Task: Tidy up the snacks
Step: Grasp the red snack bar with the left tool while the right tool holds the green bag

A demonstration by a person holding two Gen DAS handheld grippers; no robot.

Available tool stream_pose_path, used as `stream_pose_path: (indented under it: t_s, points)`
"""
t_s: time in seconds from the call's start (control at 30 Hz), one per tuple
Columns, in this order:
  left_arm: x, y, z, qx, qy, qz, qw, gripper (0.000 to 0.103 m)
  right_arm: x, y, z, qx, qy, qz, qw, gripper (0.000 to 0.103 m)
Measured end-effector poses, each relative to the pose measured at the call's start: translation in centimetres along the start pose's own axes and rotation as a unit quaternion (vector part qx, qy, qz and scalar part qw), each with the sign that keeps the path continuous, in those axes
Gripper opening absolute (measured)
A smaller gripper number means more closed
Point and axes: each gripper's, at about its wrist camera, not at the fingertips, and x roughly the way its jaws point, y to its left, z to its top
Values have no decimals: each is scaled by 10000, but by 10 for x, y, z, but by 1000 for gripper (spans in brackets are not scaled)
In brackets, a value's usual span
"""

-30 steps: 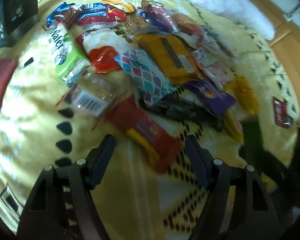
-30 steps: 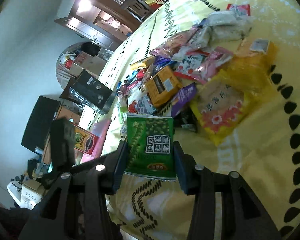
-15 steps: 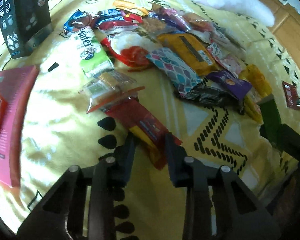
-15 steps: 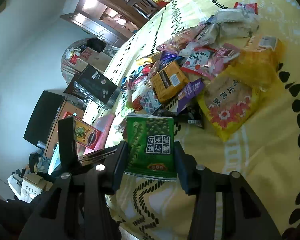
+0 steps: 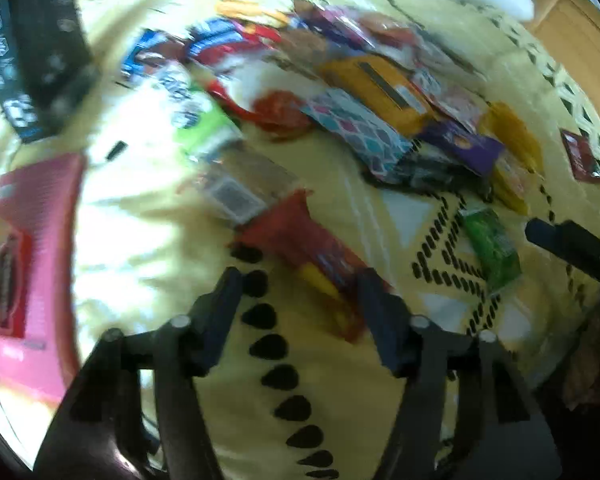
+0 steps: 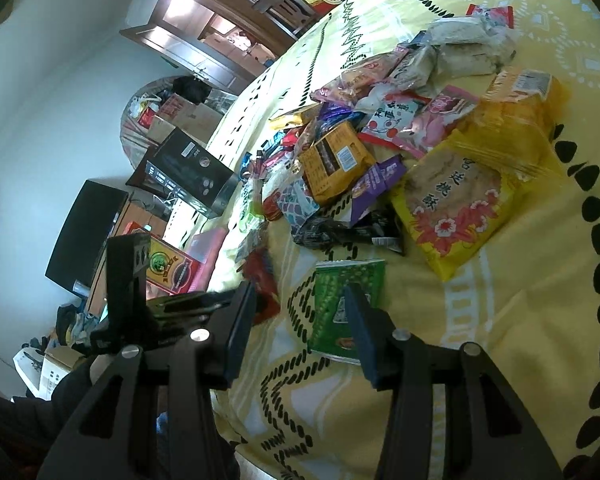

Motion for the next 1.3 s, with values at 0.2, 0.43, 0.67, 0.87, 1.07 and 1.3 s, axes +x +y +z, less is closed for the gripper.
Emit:
stream_pose_path:
  t_s: [0.2,0.43,0.67,0.87,1.07,1.3]
  points:
    - [-11,-24,-12,-363,-450,403,9975,74,4,-1,-2,-87,57,-508,9987,58]
    - [14,-32,10,-123,-526,625,9966,32,5,-5,-5,-70,75,-698,9975,66]
    - [0,-47,18,674,-992,486,9916,43,7,-9,-7,-20,129,-701,9975,65]
    - [3,-30,-6,278,-853,602,9941,58,10,-7,-8,-55,164,-733,9972,69]
    - [16,-42,-7,353,-889,924,9911,56,14,0,-11,-261,213,-881,9955,70]
    - [16,-36,-11,333,-819,794,9929,24,20,10,-15,-595,267,-1164,9911,70]
